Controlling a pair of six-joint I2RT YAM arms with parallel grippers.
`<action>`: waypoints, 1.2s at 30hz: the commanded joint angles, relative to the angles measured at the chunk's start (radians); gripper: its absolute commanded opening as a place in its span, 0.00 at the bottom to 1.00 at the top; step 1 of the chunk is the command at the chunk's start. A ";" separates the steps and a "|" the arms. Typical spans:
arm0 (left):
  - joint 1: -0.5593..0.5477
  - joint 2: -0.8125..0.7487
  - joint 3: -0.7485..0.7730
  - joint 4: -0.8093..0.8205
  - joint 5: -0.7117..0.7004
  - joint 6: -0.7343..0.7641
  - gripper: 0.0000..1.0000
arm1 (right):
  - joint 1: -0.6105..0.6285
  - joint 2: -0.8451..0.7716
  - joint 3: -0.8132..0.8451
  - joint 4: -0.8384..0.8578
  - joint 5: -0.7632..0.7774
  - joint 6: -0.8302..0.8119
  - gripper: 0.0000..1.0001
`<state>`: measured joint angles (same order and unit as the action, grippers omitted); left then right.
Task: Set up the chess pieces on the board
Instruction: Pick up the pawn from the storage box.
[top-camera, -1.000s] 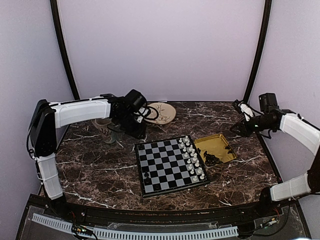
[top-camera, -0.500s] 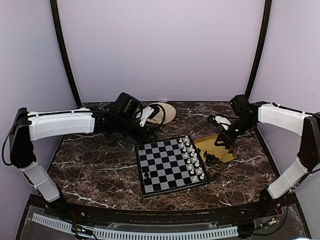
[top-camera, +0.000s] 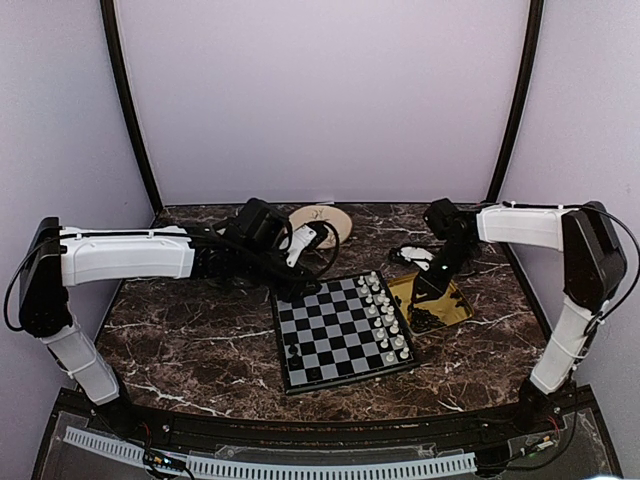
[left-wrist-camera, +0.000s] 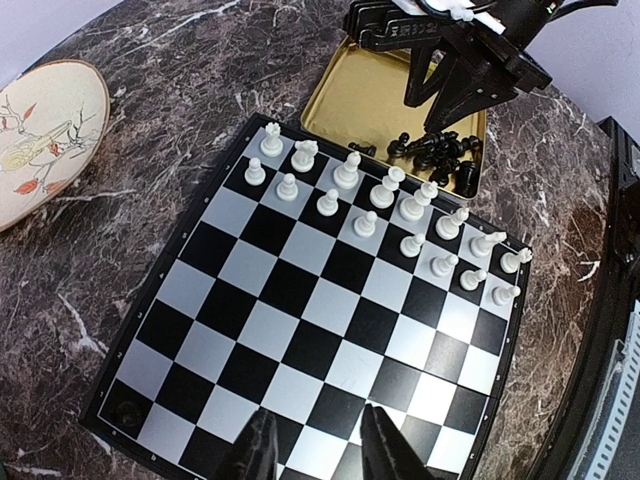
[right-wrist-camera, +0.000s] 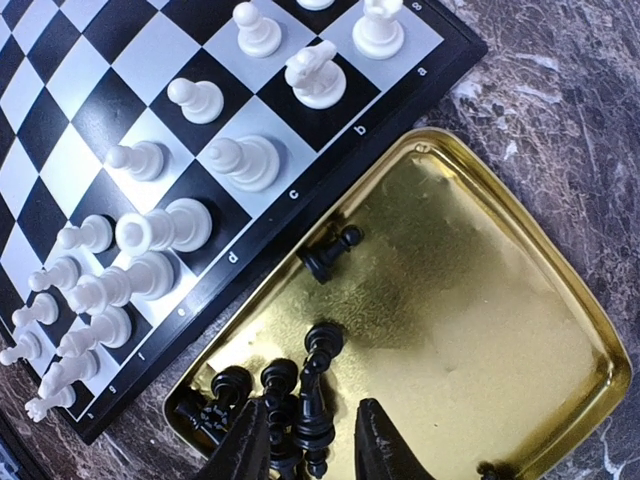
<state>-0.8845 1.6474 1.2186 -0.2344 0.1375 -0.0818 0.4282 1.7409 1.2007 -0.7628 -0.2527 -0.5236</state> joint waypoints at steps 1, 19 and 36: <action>-0.005 -0.043 -0.024 0.015 -0.007 -0.006 0.31 | 0.025 0.041 0.040 0.003 0.029 0.010 0.29; -0.005 -0.009 -0.020 0.015 -0.007 -0.006 0.31 | 0.029 0.146 0.081 0.013 0.041 0.028 0.08; -0.005 -0.007 -0.012 -0.006 -0.009 0.008 0.31 | -0.049 0.101 0.167 -0.063 -0.074 0.049 0.00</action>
<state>-0.8860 1.6501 1.2049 -0.2337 0.1333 -0.0860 0.4068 1.8759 1.3193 -0.7769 -0.2588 -0.4911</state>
